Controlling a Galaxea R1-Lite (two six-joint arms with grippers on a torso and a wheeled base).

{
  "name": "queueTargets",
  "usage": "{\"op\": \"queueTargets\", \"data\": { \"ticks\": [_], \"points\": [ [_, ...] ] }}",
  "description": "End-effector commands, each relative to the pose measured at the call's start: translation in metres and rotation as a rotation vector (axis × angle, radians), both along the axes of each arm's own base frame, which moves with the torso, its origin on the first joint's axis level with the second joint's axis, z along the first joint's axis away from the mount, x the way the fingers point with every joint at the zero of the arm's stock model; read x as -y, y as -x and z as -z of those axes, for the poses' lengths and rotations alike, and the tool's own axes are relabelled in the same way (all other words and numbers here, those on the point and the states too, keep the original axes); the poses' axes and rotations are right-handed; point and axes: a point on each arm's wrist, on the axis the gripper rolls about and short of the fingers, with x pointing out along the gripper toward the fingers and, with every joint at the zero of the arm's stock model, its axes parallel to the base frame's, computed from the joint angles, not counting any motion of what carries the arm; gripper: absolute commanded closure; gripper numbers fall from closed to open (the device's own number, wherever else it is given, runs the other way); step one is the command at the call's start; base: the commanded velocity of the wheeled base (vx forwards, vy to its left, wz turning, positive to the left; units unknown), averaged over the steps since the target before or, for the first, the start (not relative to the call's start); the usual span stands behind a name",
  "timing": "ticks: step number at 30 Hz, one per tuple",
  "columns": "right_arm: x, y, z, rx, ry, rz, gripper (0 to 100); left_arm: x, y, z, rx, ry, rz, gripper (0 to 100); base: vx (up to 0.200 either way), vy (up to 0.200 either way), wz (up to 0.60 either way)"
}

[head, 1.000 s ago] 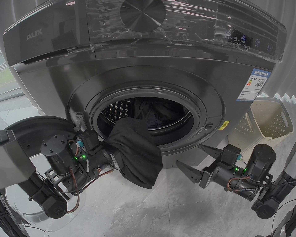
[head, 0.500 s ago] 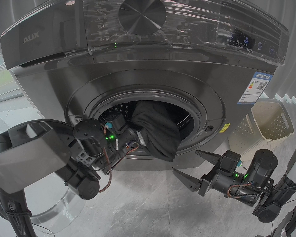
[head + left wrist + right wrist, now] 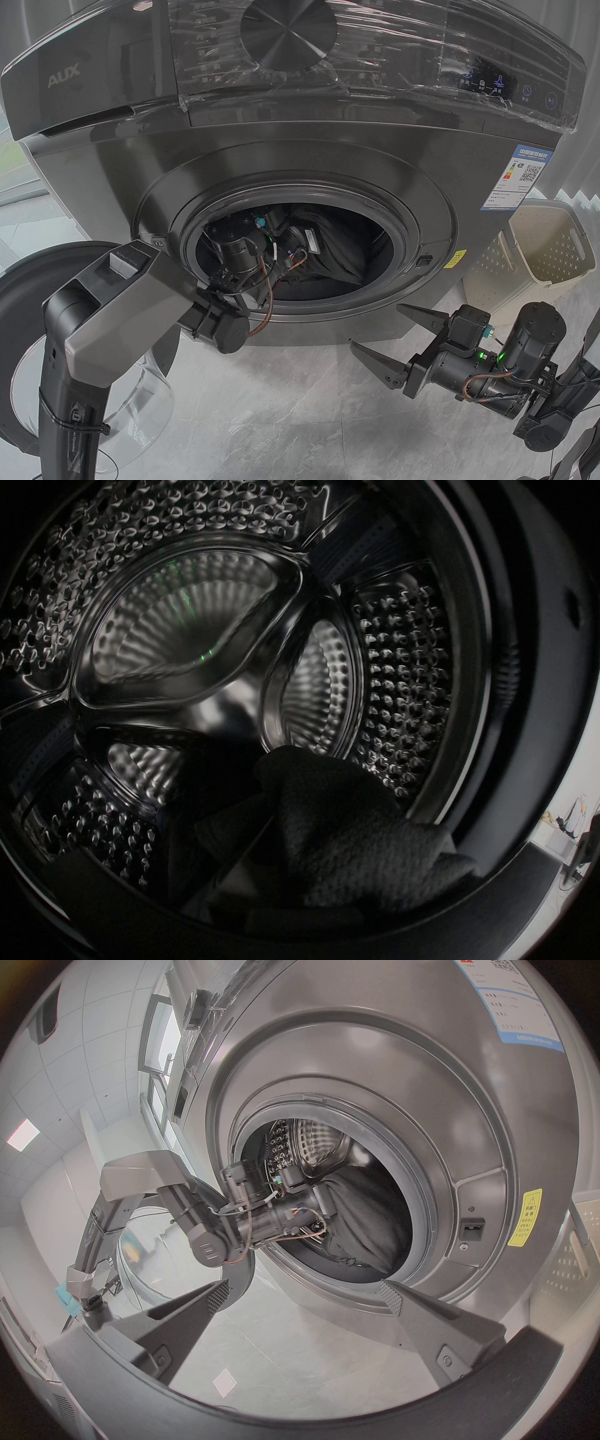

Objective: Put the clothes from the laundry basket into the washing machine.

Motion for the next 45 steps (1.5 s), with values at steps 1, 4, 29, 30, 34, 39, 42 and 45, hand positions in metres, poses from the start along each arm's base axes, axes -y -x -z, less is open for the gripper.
{"op": "queueTargets", "data": {
  "ticks": [1,4,29,30,34,39,42,45],
  "points": [
    [-0.001,0.0,0.001,-0.001,0.001,-0.003,0,0.006,-0.037,0.021,-0.027,-0.001,-0.056,100,0.0,0.0,0.0],
    [-0.001,0.0,0.001,-0.001,0.001,-0.003,0,0.008,-0.048,0.018,-0.016,0.016,-0.089,100,0.0,0.0,0.0],
    [-0.001,0.0,0.001,-0.001,0.001,-0.005,0,0.009,-0.01,0.034,-0.3,-0.098,-0.026,0,0.0,0.0,0.0],
    [-0.001,0.0,0.001,-0.001,0.001,-0.005,0,0.01,-0.01,0.034,-0.301,-0.099,-0.025,0,0.0,0.0,0.0],
    [-0.001,0.0,0.001,-0.003,0.002,-0.005,0,0.019,-0.011,0.057,-0.336,-0.134,0.003,0,0.0,0.0,0.0],
    [-0.002,0.0,0.002,-0.005,0.004,-0.006,0,0.023,-0.021,0.063,-0.324,-0.124,-0.009,100,0.0,0.0,0.0],
    [-0.002,0.0,0.002,-0.005,0.004,-0.006,0,0.023,-0.041,0.052,-0.256,-0.063,-0.058,100,0.0,0.0,0.0],
    [-0.002,-0.001,0.002,-0.005,0.004,-0.006,0,0.015,-0.064,0.033,-0.168,0.02,-0.151,100,0.0,0.0,0.0]
  ]
}}
